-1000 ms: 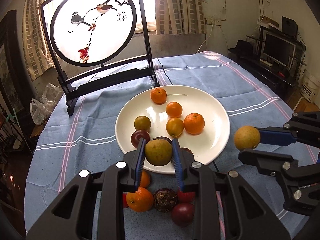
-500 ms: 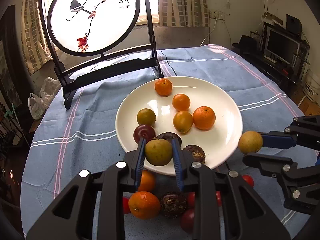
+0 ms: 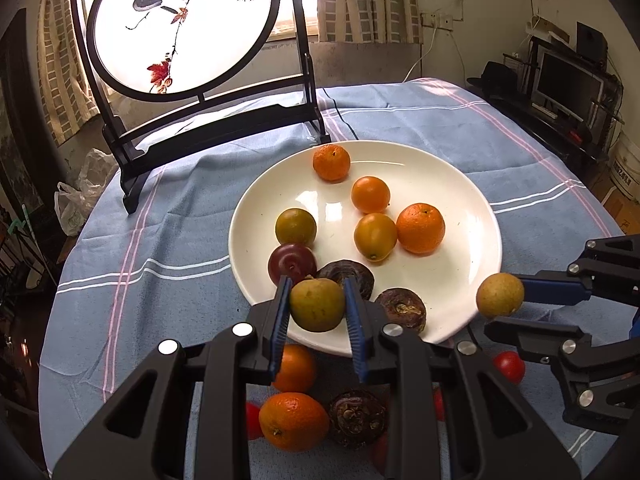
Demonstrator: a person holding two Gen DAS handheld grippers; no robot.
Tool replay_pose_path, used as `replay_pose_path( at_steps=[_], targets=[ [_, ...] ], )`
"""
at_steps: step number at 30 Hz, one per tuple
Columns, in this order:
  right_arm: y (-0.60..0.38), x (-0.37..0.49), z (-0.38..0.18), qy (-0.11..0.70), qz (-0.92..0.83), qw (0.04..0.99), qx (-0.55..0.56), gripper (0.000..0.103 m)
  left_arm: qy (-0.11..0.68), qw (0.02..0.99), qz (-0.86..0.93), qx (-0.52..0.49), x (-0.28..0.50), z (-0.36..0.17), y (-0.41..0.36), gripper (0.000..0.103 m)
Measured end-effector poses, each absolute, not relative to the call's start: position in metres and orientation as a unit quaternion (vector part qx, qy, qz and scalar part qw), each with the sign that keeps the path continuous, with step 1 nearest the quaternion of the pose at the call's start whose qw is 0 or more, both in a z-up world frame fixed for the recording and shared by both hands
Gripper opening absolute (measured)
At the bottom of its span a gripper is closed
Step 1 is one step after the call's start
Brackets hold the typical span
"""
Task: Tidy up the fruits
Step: 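Carry both yellow fruits onto the white plate and open both tools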
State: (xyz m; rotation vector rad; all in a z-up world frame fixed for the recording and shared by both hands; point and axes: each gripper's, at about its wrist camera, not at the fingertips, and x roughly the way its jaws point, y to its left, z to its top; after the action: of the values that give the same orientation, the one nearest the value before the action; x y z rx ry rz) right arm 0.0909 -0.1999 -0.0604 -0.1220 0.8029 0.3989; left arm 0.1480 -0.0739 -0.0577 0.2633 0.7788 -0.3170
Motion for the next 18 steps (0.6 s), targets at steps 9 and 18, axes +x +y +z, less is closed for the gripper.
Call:
replay_pose_path(
  at_steps=[9,18],
  targets=[
    [-0.206,0.105,-0.056,0.381,0.183,0.905,-0.056,0.026,0.375,0.906,-0.143,0.134,0.163,-0.057,-0.077,0.026],
    [-0.216,0.166,-0.044,0.372,0.138,0.917,-0.034,0.026,0.366,0.909,-0.136,0.144,0.2,-0.05,-0.097,0.026]
  ],
)
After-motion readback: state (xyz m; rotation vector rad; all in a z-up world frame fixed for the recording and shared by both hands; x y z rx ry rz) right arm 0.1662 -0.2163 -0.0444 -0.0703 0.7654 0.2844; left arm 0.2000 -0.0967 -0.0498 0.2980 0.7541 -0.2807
